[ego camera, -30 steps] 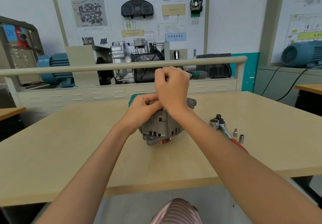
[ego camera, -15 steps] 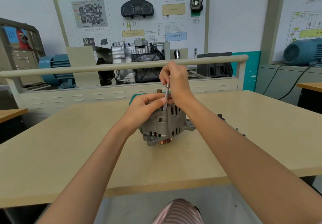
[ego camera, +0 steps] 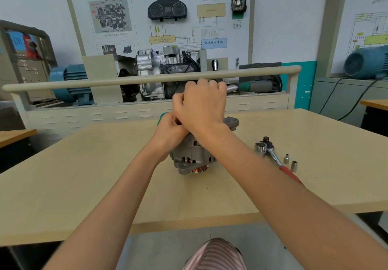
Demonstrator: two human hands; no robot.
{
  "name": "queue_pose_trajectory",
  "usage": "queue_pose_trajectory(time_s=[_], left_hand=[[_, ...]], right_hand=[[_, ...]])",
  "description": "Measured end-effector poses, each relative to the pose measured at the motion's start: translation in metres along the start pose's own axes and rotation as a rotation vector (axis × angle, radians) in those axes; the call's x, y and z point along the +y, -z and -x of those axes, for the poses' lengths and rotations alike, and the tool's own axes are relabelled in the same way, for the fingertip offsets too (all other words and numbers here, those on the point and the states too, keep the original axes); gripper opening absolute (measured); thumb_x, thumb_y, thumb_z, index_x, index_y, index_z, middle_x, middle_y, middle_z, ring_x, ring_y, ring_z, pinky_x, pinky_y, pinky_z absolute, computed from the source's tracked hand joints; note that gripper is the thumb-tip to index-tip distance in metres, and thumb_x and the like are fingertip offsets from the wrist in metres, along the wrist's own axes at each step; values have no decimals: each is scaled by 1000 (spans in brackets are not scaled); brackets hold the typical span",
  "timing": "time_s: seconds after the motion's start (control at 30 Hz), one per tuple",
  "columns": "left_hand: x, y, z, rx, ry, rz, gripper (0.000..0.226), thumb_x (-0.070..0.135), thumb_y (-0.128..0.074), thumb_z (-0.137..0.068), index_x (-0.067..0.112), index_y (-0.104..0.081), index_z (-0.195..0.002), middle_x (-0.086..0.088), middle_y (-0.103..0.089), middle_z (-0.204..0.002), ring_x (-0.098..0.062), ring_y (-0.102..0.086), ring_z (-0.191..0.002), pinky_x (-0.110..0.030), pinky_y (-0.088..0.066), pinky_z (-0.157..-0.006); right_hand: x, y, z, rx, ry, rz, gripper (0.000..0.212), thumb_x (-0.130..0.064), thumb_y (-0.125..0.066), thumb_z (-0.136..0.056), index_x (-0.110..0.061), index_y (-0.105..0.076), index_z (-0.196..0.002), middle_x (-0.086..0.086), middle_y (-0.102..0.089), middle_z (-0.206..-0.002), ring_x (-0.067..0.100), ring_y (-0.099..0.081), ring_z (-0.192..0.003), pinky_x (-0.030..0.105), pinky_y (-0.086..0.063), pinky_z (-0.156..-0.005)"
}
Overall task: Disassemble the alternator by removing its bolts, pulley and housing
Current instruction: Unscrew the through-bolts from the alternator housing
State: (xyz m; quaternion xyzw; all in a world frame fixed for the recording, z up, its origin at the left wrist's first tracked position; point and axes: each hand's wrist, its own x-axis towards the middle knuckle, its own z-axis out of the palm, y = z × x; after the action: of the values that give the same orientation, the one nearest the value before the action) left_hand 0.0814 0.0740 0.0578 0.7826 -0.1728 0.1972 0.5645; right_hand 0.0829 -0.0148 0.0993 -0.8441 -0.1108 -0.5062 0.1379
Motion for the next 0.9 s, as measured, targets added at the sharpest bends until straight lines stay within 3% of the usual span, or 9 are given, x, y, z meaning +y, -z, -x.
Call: queue_pose_trajectory(time_s=[0.1,0.23,0.3,0.4,0.53,0.63,0.73,0.8,0.9], left_hand=[[0,-2,-1,1,-3,1,20,0,-56,-85,16,-58,-73,13,-60,-54,7,-55,-52,-10,-42,-48],[2,-3,0,-33,-39,32,21,2,-61,-85,21,-64,-78,12,-69,-65,3,-64,-65,-11,-48,-57],[2,-3,-1,-60,-34,28,17,9,-63,-86,25,-68,-85,5,-73,-78,-5,-68,-76,-15,-52,-66],[2,-2,-2,-71,-23,67,18,13,-64,-86,29,-70,-83,4,-75,-81,-5,-69,-78,-14,-52,-68],[1,-2,-3,-72,3,85,11,15,-66,-86,25,-70,-81,-2,-74,-84,-11,-68,-78,-22,-53,-75],[1,0,-5,-89,5,71,12,10,-66,-86,22,-67,-81,-2,-71,-79,-10,-66,-74,-23,-53,-72],[-1,1,-5,-60,-26,30,25,0,-60,-85,25,-63,-81,12,-69,-69,1,-62,-68,-18,-51,-62],[-1,1,-4,-16,-64,-8,34,-2,-55,-84,32,-58,-83,19,-65,-64,10,-56,-61,-11,-45,-54],[0,1,-4,-25,-85,-40,33,0,-54,-85,32,-55,-80,23,-62,-61,13,-53,-58,-9,-43,-51]], right_hand=[[2,-3,1,59,-12,-152,23,-30,-43,-85,-17,-50,-68,-1,-44,-69,19,-39,-71,34,-27,-79],[5,-3,-4,88,-66,-713,49,-18,-47,-85,-23,-28,-41,-12,-28,-40,9,-31,-45,28,-32,-67],[11,-2,-10,-24,-193,-1049,51,-15,-44,-87,-19,-29,-39,-5,-28,-38,15,-31,-43,27,-31,-58],[14,-1,-17,-189,-358,-1423,51,-8,-39,-92,-14,-33,-41,6,-33,-43,22,-39,-50,32,-42,-65],[14,0,-22,-205,-446,-1637,51,-8,-36,-93,-16,-33,-42,7,-34,-41,13,-40,-44,16,-46,-58],[11,-1,-14,-126,-403,-1424,50,-9,-39,-91,-10,-41,-41,3,-41,-42,15,-44,-50,19,-42,-55],[7,-8,0,71,-70,-601,32,-22,-44,-84,-7,-55,-59,3,-49,-60,19,-47,-64,32,-37,-71],[-1,-11,5,75,-28,-83,29,-30,-44,-82,-8,-63,-79,6,-55,-77,24,-51,-79,35,-32,-82],[-7,-11,6,89,-83,-65,31,-30,-44,-82,-6,-63,-86,7,-56,-85,26,-48,-84,35,-29,-87]])
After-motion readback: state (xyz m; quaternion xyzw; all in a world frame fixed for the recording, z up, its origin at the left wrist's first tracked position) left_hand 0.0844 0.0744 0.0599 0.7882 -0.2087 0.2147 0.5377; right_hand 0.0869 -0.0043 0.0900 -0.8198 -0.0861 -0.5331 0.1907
